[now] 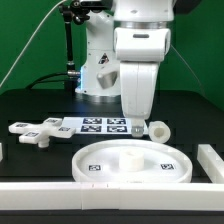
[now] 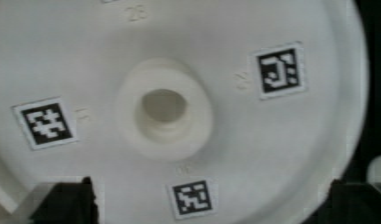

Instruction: Assemble round table

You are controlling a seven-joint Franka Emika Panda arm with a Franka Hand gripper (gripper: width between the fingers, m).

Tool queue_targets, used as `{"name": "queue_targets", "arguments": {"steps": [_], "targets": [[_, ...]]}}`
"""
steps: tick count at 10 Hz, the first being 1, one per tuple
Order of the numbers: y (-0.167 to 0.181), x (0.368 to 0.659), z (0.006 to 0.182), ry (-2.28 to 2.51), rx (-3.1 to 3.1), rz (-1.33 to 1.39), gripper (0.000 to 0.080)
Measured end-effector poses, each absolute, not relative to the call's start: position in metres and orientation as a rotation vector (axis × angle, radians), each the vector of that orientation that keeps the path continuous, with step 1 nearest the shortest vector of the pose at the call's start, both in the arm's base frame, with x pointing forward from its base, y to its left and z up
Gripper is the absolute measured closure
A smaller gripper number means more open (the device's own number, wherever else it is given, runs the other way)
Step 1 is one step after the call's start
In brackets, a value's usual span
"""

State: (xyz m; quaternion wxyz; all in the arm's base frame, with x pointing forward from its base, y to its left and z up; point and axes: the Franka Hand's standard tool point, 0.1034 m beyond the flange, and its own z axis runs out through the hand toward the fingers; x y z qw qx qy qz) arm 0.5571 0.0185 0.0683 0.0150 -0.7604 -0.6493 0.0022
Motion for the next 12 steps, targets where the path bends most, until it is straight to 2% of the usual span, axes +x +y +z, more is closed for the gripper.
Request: {"name": "queue_targets", "arguments": {"steps": [1, 2, 5, 9, 11, 12], "targets": [[0.012, 0.561, 0.056, -2.041, -2.347, -0.005, 0.0149], [0.011, 0.567, 0.052, -2.066, -2.32, -0.004, 0.0149], [0.011, 0.57, 0.049, -2.069, -2.312, -0.001, 0.0149], [0.011, 0.568, 0.028, -2.083, -2.295, -0.006, 0.0149], [0.008, 0.565, 0.024, -2.072, -2.296, 0.002, 0.0149], [0.008, 0.565, 0.024, -2.071, -2.296, 0.003, 0.0269]]}}
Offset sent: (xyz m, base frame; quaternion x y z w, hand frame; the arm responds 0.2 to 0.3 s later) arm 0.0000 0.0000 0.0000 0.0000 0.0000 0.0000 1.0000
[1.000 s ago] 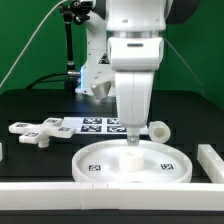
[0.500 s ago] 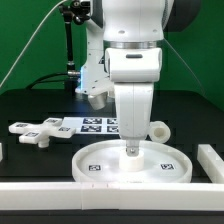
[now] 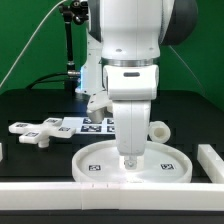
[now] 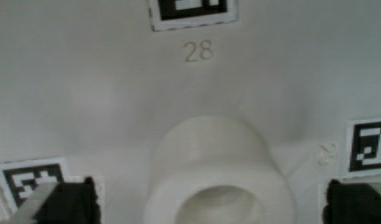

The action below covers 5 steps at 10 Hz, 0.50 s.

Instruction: Assemble round table

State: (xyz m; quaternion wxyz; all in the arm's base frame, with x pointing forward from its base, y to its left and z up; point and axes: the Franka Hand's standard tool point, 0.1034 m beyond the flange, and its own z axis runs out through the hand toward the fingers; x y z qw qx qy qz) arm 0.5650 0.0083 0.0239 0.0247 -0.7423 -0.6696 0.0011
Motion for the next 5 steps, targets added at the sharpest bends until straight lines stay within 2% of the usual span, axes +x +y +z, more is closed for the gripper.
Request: {"name": "queue_targets", "arguments": {"steps": [1, 5], "targets": [[0.0084, 0.5642, 0.0235, -2.07, -2.295, 0.006, 0.0402], [0.0083, 0.564, 0.0237, -2.07, -2.295, 0.007, 0.04]]}}
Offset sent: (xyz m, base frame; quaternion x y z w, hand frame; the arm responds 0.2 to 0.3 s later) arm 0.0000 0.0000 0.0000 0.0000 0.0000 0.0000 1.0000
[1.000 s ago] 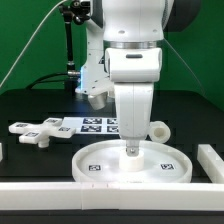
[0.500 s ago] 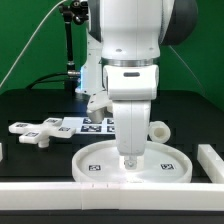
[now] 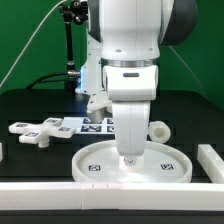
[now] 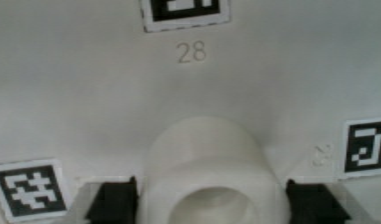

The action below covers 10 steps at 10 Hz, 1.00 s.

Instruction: Assemble round table

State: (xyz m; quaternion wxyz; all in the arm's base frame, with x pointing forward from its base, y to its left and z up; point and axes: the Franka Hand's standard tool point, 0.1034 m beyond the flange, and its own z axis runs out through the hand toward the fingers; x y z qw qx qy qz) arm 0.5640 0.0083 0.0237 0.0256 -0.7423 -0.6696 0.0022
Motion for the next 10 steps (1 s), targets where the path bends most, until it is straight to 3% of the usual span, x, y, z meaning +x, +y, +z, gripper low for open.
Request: {"name": "queue_targets", "arguments": {"steps": [5, 10], "targets": [[0.009, 0.564, 0.024, -2.069, -2.296, 0.007, 0.0399], [0.035, 0.567, 0.024, -1.982, -2.346, 0.033, 0.0397]]}}
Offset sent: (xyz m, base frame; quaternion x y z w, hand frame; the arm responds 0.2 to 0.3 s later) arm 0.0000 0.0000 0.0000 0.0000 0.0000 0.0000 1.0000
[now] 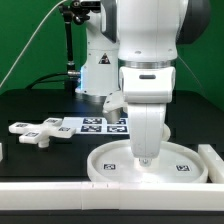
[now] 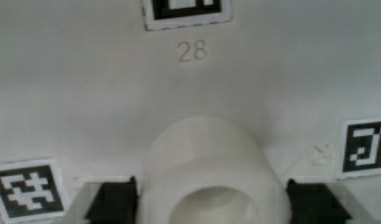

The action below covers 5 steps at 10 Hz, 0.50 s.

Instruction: Assemble round table

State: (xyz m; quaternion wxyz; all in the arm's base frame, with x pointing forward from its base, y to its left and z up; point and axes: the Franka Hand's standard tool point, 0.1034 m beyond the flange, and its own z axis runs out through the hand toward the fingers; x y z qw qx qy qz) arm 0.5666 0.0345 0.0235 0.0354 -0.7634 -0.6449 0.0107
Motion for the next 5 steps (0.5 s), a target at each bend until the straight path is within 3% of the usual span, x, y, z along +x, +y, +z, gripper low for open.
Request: {"name": "queue_targets", "arguments": {"steps": [5], "targets": [[0.0341, 0.5665, 0.0233, -1.974, -2.343, 0.047, 0.0396]]}}
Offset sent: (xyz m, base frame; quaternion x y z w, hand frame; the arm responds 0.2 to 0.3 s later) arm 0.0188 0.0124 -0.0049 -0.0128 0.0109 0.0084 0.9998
